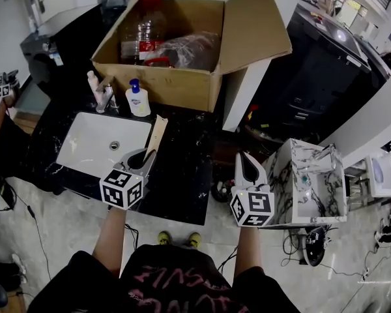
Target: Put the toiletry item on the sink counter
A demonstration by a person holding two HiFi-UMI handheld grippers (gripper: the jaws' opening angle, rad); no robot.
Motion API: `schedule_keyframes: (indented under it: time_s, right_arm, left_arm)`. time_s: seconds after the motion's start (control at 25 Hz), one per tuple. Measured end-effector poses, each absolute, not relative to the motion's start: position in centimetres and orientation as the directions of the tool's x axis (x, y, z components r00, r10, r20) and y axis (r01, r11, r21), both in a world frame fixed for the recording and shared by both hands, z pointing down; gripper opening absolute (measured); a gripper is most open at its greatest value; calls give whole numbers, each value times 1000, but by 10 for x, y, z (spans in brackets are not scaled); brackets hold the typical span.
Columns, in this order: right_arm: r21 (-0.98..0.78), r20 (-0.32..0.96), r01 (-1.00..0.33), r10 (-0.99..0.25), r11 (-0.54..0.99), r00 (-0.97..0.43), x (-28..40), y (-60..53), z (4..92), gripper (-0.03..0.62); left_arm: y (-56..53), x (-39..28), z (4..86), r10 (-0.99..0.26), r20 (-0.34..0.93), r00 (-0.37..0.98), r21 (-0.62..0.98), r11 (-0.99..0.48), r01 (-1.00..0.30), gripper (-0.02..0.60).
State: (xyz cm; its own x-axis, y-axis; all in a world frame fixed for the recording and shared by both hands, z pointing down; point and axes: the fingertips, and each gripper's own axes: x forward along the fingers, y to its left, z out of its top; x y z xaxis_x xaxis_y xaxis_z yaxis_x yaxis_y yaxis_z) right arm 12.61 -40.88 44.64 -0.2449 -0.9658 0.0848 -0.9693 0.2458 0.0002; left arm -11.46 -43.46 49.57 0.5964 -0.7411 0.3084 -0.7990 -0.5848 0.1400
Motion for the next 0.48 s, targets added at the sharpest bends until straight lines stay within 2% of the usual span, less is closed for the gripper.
schedule_keyframes:
  time_s: [0.48]
  right_arm:
    - [-14, 110, -970, -964, 242, -242, 135, -408, 459, 12]
  left_arm:
    - [-432, -107, 556, -699, 437, 566, 159, -560, -813, 34]
